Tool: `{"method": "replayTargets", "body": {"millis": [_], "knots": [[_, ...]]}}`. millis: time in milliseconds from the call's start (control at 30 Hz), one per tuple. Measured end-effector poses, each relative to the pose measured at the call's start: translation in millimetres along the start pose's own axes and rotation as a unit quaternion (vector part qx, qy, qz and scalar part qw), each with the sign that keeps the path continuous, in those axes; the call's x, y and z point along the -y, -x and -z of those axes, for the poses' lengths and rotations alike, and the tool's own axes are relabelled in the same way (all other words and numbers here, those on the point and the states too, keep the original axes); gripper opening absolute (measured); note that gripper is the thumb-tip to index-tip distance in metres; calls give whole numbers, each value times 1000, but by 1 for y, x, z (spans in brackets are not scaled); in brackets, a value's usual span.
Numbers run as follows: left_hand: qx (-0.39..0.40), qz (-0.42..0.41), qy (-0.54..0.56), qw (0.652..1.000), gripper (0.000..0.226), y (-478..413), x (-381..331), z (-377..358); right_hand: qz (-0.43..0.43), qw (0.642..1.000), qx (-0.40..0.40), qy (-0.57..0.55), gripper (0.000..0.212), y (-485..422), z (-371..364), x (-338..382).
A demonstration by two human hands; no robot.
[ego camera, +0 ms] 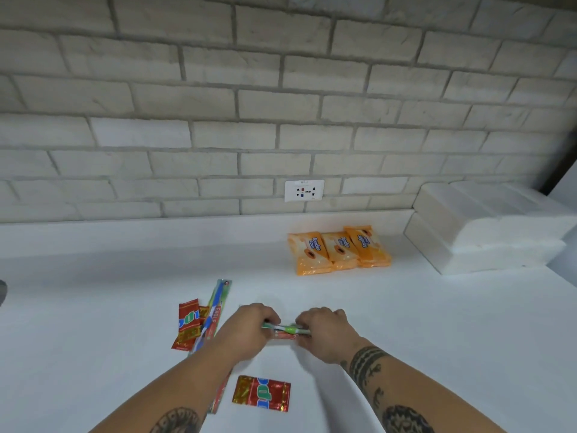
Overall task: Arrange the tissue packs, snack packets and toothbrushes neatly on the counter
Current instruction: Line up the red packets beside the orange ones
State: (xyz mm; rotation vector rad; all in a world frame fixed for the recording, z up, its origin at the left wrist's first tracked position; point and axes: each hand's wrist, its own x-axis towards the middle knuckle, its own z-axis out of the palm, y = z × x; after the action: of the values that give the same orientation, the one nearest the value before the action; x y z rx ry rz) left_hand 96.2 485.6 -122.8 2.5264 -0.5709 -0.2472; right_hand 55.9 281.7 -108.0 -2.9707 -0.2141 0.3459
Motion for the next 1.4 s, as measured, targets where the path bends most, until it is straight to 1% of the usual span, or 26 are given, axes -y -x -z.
{"method": "replayTargets", "body": {"millis": [67,100,167,233,267,300,367,433,500,600,733,833,900,967,1000,1067,1100,1133,1200,1267,1333,1400], "knots": [[15,3,-4,1000,25,12,4,-12,-14,1000,1,6,33,8,-19,1],[14,4,-5,1000,24,16,6,-17,-22,1000,-11,6,32,12,-25,1],[10,-4,-7,1000,26,26,9,-23,-34,998,-54,16,30,17,-39,2],[-1,-9,-11,1000,31,34,13,-24,-23,994,-108,21,29,22,-46,7],[2,-10,-18,1000,35,37,15,-24,-4,993,-118,10,33,26,-47,11],[7,-11,-26,1000,39,41,17,-24,15,994,-110,-20,40,31,-49,17],[13,-9,-34,999,44,45,21,-24,55,991,-72,-99,59,41,-50,27],[13,-10,-32,999,46,48,22,-25,97,989,-37,-109,69,50,-56,38],[12,-14,-28,999,48,50,21,-25,115,988,-28,-97,64,54,-65,43],[11,-27,-38,999,50,56,20,-27,97,986,-28,-131,51,56,-66,45],[-14,-29,-47,998,49,63,22,-28,122,988,-15,-97,25,57,-63,41],[-38,-41,-23,998,40,65,17,-27,110,990,-27,-79,24,63,-64,38],[-56,-26,19,998,31,65,11,-23,63,991,-36,-114,23,68,-57,36],[-80,42,126,988,28,64,0,-16,4,982,-52,-180,19,71,-47,34],[-86,77,206,972,27,63,-8,-11,-17,974,-69,-213,17,71,-42,32],[-75,129,387,910,24,57,-21,-4,-48,957,-108,-264,16,71,-31,29],[-64,137,435,888,21,54,-28,-1,-57,950,-124,-281,16,69,-26,29],[-51,130,448,883,20,51,-33,3,-61,944,-135,-294,14,68,-21,29],[-41,111,431,895,17,46,-44,7,-61,936,-155,-311,13,65,-12,30],[-67,108,388,913,14,39,-50,10,-60,926,-171,-330,13,62,-5,32],[-88,116,385,912,13,33,-51,12,-61,911,-177,-368,14,60,0,32],[-93,120,391,908,13,27,-48,17,-61,893,-168,-412,13,59,4,33]]}}
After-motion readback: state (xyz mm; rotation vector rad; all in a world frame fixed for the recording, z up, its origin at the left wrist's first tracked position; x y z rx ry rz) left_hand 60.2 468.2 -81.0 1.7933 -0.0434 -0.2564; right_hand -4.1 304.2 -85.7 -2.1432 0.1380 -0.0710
